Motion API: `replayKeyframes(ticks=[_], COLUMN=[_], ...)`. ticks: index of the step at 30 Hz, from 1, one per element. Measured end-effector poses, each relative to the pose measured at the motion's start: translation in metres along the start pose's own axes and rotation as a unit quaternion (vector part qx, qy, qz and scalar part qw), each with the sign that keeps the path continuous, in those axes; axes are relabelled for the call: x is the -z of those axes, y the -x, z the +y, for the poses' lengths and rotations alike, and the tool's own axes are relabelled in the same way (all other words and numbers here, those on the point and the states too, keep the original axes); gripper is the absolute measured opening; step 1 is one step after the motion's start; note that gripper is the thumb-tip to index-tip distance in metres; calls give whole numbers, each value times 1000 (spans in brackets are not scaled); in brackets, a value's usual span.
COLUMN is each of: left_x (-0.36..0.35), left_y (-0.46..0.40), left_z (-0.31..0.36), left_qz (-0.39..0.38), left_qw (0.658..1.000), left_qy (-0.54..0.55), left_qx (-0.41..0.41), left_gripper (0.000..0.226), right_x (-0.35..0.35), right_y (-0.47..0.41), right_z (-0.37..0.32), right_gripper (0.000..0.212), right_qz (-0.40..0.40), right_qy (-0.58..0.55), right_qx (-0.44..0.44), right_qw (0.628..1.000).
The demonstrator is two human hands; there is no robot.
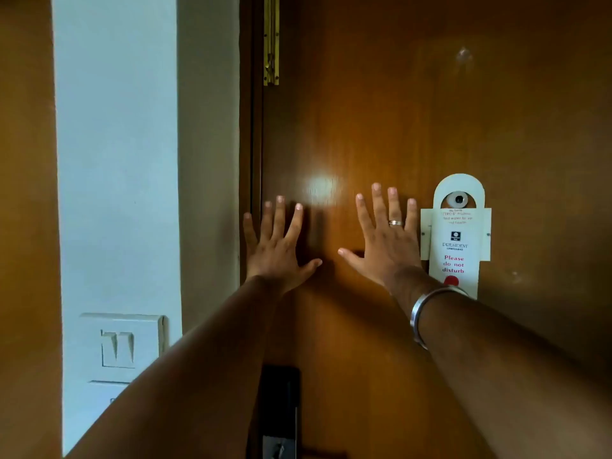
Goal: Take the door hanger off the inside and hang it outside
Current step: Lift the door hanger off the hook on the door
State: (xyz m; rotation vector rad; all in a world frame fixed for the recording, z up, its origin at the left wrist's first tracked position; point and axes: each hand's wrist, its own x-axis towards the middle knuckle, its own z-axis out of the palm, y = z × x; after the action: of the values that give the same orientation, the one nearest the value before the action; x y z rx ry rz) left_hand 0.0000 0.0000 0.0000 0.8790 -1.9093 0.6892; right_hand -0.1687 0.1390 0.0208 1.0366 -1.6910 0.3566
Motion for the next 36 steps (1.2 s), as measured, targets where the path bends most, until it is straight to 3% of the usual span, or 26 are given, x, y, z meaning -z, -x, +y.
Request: replayKeyframes(ticks=[17, 23, 26, 30, 33, 36], left_x=[-6, -41, -51, -33, -3, 24], left_y=[-18, 28, 47, 23, -12, -48], left_z=[-3, 20, 50, 106, 150, 189], left_qz=[13, -15, -15, 56, 50, -11], left_qw=[999, 995, 988, 968, 954, 937], left_qy=[36, 86, 103, 168, 251, 344], left_qx=[14, -39, -111, -180, -156, -64], left_gripper=[116, 104, 92, 61, 43, 33], right_x=[-11, -40, -52, -45, -34, -27], right_y=[-10, 70, 122, 148, 138, 121], right_z=[9, 12, 33, 82, 106, 116], right_gripper=[109, 106, 99, 87, 76, 80], right_qz=[10, -31, -46, -45, -15, -31], right_qy=[18, 2, -2, -7, -65, -137], right_qx=[12, 54, -1, -148, -288, -375], right_qw=[1000, 998, 999, 988, 955, 916])
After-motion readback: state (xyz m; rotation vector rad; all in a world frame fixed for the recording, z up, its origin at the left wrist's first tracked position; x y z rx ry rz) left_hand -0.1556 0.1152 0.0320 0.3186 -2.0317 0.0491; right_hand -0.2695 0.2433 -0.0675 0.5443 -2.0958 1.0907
